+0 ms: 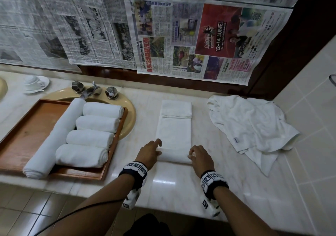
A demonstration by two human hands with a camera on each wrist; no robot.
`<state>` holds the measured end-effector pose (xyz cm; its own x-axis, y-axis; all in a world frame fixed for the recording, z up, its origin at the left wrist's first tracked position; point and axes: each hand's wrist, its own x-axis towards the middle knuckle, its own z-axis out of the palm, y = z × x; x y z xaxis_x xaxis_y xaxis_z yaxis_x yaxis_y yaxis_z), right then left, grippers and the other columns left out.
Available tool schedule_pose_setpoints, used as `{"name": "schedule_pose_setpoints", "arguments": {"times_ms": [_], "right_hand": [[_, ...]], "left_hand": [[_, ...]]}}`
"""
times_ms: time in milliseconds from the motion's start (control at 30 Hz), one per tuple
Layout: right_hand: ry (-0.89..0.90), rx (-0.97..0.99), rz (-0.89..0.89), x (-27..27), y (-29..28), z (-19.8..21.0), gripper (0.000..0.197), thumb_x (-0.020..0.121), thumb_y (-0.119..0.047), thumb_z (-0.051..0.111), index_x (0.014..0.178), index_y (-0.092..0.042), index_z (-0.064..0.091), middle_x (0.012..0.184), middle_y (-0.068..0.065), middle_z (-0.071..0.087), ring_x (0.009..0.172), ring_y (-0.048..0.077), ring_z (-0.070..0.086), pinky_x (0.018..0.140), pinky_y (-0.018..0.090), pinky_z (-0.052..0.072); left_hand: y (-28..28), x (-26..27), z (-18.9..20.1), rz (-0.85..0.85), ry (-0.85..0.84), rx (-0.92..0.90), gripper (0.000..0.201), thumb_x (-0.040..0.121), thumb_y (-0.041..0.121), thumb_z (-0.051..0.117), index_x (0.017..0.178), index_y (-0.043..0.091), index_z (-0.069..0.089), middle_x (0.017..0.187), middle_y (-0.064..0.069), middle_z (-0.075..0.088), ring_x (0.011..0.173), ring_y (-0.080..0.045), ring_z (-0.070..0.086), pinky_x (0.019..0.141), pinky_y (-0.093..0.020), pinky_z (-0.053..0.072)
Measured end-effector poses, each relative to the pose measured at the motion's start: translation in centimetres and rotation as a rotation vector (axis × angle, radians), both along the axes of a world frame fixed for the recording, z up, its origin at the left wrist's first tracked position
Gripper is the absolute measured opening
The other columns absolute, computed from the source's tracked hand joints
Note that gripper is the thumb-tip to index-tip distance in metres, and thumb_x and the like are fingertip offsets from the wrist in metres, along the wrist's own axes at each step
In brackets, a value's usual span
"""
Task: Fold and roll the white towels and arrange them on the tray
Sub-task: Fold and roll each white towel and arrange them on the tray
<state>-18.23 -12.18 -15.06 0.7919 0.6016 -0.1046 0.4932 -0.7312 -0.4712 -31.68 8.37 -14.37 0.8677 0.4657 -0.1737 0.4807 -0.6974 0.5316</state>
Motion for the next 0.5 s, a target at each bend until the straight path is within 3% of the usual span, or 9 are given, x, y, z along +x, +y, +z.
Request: {"name": "schedule_pose_setpoints", "arguments": {"times_ms": [67, 133, 200, 233, 300, 367, 433, 500], "right_hand": [[-0.157, -0.012, 0.082, -0.6, 0.0, -0.4, 0.021, 0.084, -0.007, 0.066, 0.083, -0.025, 0.058, 0.096, -0.007, 0.057, 0.082, 0.019, 0.057, 0.064, 0.033, 0.043], [-0.247, -0.038, 0.144, -1.1, -0.5, -1.0, 0.02, 0.081, -0.009, 0.071, 0.084, -0.025, 0.06, 0.096, -0.007, 0.058, 0.078, 0.019, 0.057, 0.058, 0.032, 0.041], [-0.275, -0.072, 0.186, -1.5, -1.0, -1.2, 0.02, 0.081, -0.023, 0.074, 0.096, -0.025, 0.062, 0.106, -0.005, 0.06, 0.083, 0.022, 0.06, 0.059, 0.034, 0.045], [-0.26, -0.098, 0.203, -1.5, -1.1, -1.2, 0.029, 0.078, -0.029, 0.077, 0.103, -0.024, 0.062, 0.112, -0.003, 0.059, 0.087, 0.023, 0.06, 0.061, 0.036, 0.047], [-0.194, -0.142, 0.212, -1.2, -1.0, -1.0, 0.049, 0.071, -0.031, 0.081, 0.114, -0.022, 0.061, 0.123, -0.001, 0.056, 0.098, 0.024, 0.058, 0.07, 0.038, 0.048], [-0.151, -0.147, 0.197, -0.7, -0.4, -1.0, 0.053, 0.069, -0.013, 0.079, 0.119, -0.019, 0.06, 0.129, 0.002, 0.051, 0.107, 0.026, 0.055, 0.076, 0.038, 0.046], [-0.141, -0.108, 0.169, -0.3, 0.2, -1.1, 0.055, 0.064, 0.008, 0.07, 0.111, -0.018, 0.063, 0.123, 0.003, 0.053, 0.101, 0.027, 0.056, 0.071, 0.035, 0.046], [-0.128, -0.111, 0.176, 0.1, 0.3, -1.3, 0.056, 0.067, 0.011, 0.063, 0.113, -0.02, 0.062, 0.12, -0.001, 0.05, 0.101, 0.024, 0.054, 0.07, 0.033, 0.045]], "left_hand": [[-0.4, -0.3, -0.3, -0.046, -0.015, 0.129, 0.013, 0.093, 0.017, 0.054, 0.099, 0.028, 0.056, 0.111, 0.008, 0.056, 0.079, -0.03, 0.061, 0.065, -0.035, 0.044], [-0.7, -0.8, -0.7, -0.089, -0.024, 0.212, 0.01, 0.094, 0.027, 0.055, 0.101, 0.027, 0.062, 0.117, 0.01, 0.056, 0.077, -0.03, 0.063, 0.062, -0.032, 0.043], [-0.6, -1.3, -1.2, -0.163, -0.007, 0.271, 0.031, 0.089, 0.048, 0.061, 0.108, 0.025, 0.066, 0.119, 0.008, 0.058, 0.082, -0.026, 0.065, 0.068, -0.034, 0.047], [-0.5, -1.3, -1.3, -0.202, 0.029, 0.298, 0.042, 0.083, 0.055, 0.066, 0.112, 0.024, 0.066, 0.12, 0.006, 0.058, 0.09, -0.025, 0.064, 0.073, -0.037, 0.048], [-0.3, -0.9, -1.3, -0.221, 0.079, 0.339, 0.055, 0.076, 0.052, 0.075, 0.121, 0.023, 0.063, 0.128, 0.003, 0.055, 0.109, -0.027, 0.057, 0.085, -0.041, 0.046], [-0.3, -0.2, -0.9, -0.218, 0.116, 0.355, 0.057, 0.078, 0.041, 0.077, 0.128, 0.021, 0.059, 0.136, 0.001, 0.049, 0.121, -0.028, 0.048, 0.094, -0.041, 0.041], [-0.3, 0.4, -0.8, -0.224, 0.122, 0.39, 0.049, 0.079, 0.031, 0.077, 0.124, 0.02, 0.062, 0.134, 0.0, 0.049, 0.121, -0.027, 0.048, 0.093, -0.039, 0.041], [-0.4, 0.5, -0.7, -0.239, 0.129, 0.408, 0.041, 0.074, 0.025, 0.08, 0.112, 0.019, 0.067, 0.122, 0.0, 0.054, 0.11, -0.025, 0.054, 0.086, -0.037, 0.045]]}}
